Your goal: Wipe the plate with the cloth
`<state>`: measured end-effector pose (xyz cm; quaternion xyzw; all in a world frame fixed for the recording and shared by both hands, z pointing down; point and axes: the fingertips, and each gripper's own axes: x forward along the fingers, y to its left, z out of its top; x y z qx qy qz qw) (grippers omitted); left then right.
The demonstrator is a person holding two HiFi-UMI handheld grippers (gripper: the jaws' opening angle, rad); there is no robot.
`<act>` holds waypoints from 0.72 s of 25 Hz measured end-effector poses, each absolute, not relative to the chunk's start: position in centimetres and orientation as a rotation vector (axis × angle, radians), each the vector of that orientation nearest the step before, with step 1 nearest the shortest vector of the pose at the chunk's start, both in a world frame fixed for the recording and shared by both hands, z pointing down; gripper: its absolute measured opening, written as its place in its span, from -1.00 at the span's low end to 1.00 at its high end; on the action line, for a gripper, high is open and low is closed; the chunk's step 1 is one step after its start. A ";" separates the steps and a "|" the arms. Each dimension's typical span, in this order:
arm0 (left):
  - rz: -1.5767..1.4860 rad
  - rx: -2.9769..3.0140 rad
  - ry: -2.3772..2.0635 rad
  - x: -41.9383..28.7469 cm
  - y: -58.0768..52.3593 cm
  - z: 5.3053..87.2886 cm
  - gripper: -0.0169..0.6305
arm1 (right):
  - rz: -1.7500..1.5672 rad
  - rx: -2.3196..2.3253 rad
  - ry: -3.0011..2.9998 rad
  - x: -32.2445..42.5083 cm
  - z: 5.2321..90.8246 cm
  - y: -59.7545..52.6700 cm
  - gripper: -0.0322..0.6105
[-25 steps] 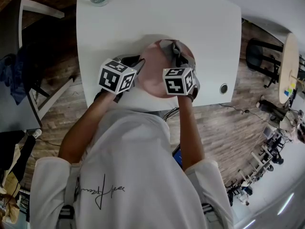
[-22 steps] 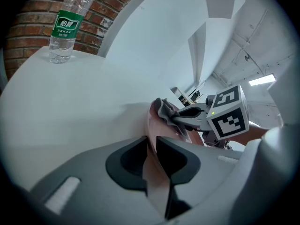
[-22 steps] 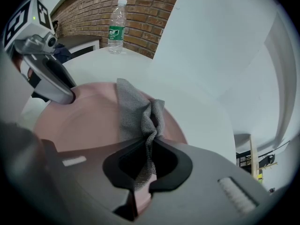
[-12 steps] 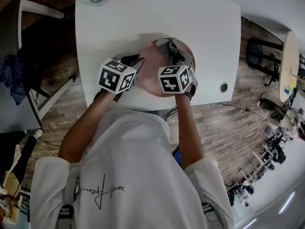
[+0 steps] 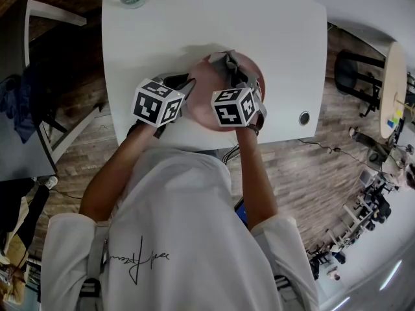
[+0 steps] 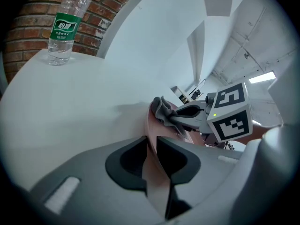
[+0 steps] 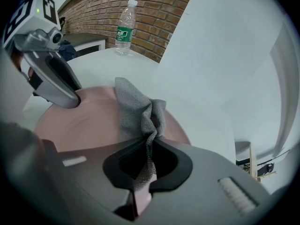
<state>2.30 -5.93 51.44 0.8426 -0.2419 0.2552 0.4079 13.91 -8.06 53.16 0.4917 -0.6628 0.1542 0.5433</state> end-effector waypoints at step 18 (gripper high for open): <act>0.641 2.131 -0.606 2.2 -5.9 51.5 -0.70 | 0.376 1.181 -1.602 12.5 53.2 -8.4 -0.85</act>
